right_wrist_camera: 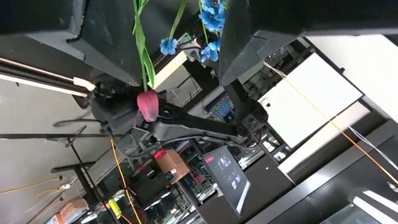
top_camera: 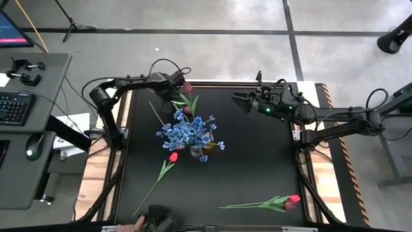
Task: Sort flowers into vase by color
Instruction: Put the top dark red flower into the pink vase
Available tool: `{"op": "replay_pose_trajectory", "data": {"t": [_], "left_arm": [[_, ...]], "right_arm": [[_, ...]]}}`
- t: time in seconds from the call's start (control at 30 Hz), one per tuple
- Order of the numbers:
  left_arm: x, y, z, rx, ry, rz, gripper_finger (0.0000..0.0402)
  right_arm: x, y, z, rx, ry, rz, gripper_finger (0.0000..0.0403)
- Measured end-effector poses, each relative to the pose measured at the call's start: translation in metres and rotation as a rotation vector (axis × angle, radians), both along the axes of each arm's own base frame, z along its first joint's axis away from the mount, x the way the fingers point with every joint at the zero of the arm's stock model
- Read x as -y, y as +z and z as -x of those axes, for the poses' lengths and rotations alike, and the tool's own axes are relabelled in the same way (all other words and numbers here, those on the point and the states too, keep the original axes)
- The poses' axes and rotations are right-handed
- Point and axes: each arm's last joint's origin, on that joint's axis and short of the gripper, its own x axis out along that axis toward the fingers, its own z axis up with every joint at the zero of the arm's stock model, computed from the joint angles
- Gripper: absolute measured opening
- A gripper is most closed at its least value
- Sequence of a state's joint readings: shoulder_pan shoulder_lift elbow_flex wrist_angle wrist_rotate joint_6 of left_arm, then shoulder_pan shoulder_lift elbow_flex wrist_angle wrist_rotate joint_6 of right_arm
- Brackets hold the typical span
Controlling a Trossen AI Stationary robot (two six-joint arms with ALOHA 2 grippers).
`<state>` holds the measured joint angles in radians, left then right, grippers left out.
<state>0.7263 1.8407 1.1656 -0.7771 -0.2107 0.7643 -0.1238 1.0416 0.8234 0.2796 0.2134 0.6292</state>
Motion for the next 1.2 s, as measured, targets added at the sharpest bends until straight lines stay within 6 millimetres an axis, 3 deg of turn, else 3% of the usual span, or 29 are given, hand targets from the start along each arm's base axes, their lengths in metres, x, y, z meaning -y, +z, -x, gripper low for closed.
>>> {"op": "replay_pose_trajectory", "data": {"t": [0.3, 0.4, 0.5, 0.6, 0.67, 0.87, 1.0, 1.2], "left_arm": [[-0.015, -0.021, 0.004, -0.026, -0.089, 0.048, 0.0174], [-0.013, -0.021, 0.004, -0.021, -0.102, 0.072, 0.0123], [-0.012, -0.018, 0.003, -0.021, -0.048, 0.093, 0.0037], [-0.015, -0.011, 0.002, -0.014, 0.056, 0.117, 0.0015], [-0.017, 0.001, 0.002, -0.016, 0.094, 0.121, 0.0013], [-0.022, 0.067, 0.005, 0.155, 0.252, 0.009, 0.0003], [-0.02, 0.116, 0.017, 0.426, 0.418, -0.034, 0.0001], [-0.002, 0.159, 0.044, 0.997, 0.559, 0.156, 0.0001]], "right_arm": [[0.0, -0.001, 0.0, 0.001, 0.005, -0.026, 0.0204], [0.0, -0.001, 0.0, 0.002, 0.006, -0.028, 0.0204], [0.0, -0.001, 0.0, 0.001, 0.006, -0.026, 0.0204], [0.0, -0.001, 0.0, -0.002, 0.006, -0.021, 0.0204], [0.0, -0.001, 0.0, -0.004, 0.006, -0.02, 0.0204], [0.0, -0.002, 0.0, -0.017, 0.019, -0.019, 0.0204], [-0.001, -0.003, 0.0, -0.028, 0.035, -0.02, 0.0204], [-0.001, -0.005, -0.001, -0.047, 0.042, -0.026, 0.0204]]}}
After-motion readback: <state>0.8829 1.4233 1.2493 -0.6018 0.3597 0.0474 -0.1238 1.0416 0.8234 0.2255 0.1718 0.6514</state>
